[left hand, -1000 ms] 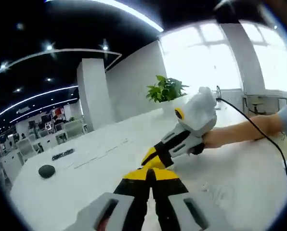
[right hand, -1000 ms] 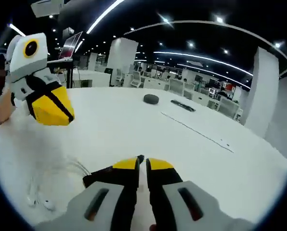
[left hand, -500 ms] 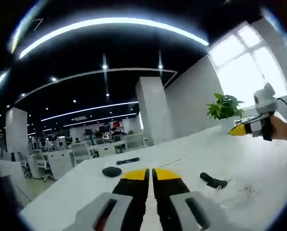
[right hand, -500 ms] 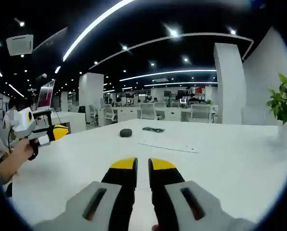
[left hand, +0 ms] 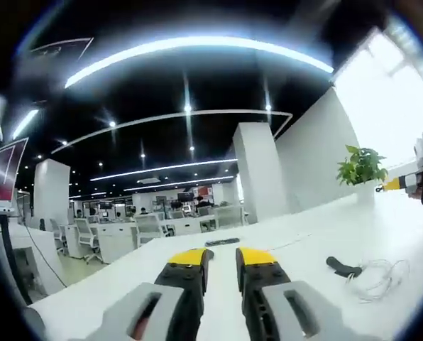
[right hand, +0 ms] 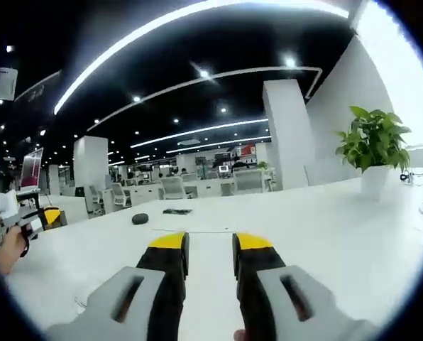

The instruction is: Peel open the Velcro strap on the desktop, arrange the wired earphones neatly onto it, and close the Velcro strap to secure them.

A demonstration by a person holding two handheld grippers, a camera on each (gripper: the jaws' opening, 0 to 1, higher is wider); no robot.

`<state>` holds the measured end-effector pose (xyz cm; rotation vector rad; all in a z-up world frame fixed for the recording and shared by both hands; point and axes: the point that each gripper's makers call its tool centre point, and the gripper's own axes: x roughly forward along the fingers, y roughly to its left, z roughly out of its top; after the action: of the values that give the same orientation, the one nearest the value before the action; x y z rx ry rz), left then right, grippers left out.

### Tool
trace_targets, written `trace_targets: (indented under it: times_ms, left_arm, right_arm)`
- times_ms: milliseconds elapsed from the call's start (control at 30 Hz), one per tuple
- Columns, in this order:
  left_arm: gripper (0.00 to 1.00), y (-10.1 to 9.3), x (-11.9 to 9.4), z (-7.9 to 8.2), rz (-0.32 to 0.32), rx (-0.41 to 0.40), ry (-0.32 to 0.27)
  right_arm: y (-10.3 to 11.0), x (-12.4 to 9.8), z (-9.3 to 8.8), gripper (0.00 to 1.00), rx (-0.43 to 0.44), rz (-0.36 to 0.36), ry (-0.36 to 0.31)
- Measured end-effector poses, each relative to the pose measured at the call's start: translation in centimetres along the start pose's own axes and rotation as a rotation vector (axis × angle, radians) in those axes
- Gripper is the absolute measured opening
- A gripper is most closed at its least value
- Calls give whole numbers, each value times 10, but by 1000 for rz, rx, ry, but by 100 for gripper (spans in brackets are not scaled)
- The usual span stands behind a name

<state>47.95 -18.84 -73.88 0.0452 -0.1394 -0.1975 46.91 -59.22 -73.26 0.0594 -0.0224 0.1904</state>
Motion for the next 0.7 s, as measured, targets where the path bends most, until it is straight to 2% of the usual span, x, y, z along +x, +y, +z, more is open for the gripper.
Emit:
trace_targets:
  times_ms: [167, 333, 400, 500, 700]
  left_arm:
    - [28, 2, 4, -10, 5, 13, 36]
    - [31, 2, 6, -10, 10, 40, 37]
    - [31, -1, 8, -9, 7, 58, 23]
    - [30, -1, 10, -15, 15, 90, 36]
    - [32, -5, 9, -26, -13, 51, 78]
  right_arm:
    - [-5, 2, -4, 32, 50, -20, 2]
    - [-15, 6, -5, 34, 32, -53, -23]
    - [-20, 8, -6, 35, 27, -67, -24]
    - [-25, 8, -10, 35, 26, -86, -12]
    - [-24, 9, -17, 37, 26, -86, 12]
